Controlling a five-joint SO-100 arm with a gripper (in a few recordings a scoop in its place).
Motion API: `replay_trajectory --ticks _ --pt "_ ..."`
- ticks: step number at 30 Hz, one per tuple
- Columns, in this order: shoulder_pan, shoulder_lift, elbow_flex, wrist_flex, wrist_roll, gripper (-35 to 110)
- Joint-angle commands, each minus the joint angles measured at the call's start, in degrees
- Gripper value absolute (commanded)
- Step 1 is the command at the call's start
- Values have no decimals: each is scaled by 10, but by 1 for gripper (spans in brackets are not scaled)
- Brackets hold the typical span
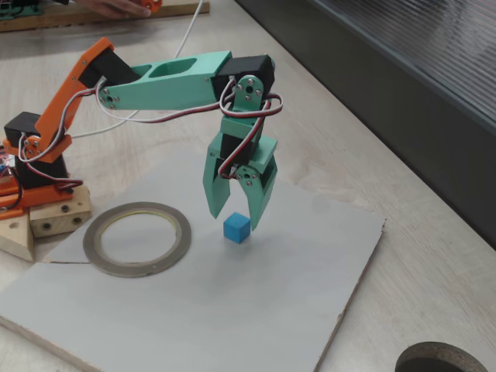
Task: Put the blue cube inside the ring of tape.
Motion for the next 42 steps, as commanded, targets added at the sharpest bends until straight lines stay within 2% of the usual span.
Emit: replay_trajectory --ticks 1,36,42 --pt "-6 33 1 14 4 41" --pt "-6 25 6 10 3 41" --pt "-8 34 136 -83 3 41"
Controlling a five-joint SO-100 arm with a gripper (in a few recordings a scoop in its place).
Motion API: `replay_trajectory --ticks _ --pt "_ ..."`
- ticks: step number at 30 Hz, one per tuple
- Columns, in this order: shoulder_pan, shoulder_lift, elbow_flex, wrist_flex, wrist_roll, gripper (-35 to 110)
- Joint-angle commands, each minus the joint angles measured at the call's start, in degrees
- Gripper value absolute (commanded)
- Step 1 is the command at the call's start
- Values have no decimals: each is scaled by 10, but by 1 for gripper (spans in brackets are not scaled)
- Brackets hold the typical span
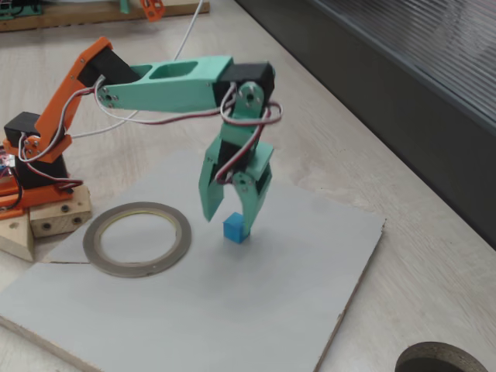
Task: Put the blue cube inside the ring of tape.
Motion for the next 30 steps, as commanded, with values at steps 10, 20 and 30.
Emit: replay_trajectory --ticks 10,20,30 --pt "-6 31 57 -85 2 41" --pt "-6 31 63 -86 3 40" --pt "-6 31 63 -86 -2 40"
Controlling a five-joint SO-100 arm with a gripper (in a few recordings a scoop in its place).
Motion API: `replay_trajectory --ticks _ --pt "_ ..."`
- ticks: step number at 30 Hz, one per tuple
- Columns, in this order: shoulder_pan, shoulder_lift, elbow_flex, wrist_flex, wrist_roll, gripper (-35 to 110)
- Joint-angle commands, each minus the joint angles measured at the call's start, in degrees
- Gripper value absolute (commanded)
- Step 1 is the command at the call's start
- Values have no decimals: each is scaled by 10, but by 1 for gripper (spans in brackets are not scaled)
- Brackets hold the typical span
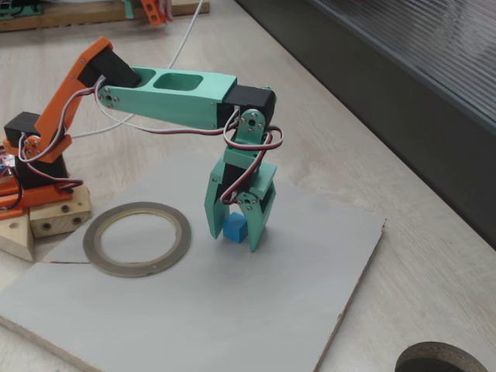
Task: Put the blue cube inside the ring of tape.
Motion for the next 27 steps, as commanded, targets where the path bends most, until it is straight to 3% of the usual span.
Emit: replay_trajectory --ticks 1,15,27 --pt "-6 31 10 -3 3 40" --pt "-5 31 10 3 2 40" --pt "-5 31 3 -4 3 14"
